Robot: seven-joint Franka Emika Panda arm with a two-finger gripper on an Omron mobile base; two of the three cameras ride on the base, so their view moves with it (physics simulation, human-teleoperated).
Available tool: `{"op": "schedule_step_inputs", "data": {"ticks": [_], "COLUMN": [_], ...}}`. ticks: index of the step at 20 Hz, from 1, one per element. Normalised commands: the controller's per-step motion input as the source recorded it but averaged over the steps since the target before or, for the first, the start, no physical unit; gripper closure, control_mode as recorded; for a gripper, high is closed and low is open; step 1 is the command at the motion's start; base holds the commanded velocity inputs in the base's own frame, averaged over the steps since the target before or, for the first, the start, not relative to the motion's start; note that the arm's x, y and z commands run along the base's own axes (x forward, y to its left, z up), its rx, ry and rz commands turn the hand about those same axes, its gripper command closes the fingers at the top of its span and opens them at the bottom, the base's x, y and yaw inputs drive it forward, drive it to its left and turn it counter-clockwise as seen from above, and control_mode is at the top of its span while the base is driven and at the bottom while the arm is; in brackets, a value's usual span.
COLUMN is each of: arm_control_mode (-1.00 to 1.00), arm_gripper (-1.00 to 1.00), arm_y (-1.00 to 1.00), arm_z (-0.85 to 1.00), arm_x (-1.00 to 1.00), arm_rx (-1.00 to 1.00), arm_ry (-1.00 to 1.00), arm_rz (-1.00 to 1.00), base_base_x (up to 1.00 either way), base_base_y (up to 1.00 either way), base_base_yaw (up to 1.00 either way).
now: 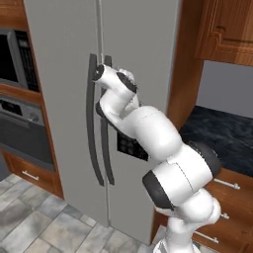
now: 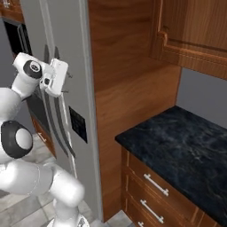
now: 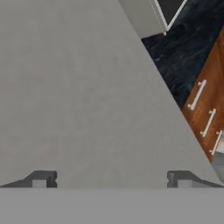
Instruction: Take the garlic and lemon from the second highest rack and move them to the highest rack where the carrot and garlic are located, to maximize freezer space. Close the freezer door after rearranging.
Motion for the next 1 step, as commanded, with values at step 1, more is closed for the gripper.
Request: {"op": "schedule_step_inputs", "data": {"ticks": [1], "arm_control_mode": [-1.0], "arm_gripper": [-1.0], "arm_y": [-0.12], "arm_z": [-0.16], "arm_x": [0.03], "arm_rx": [0.07], "arm_ry": [-0.01], "arm_rz": [-0.11], "base_base_x": [0.0], "base_base_y": [0.0], "base_base_yaw": [0.0]}}
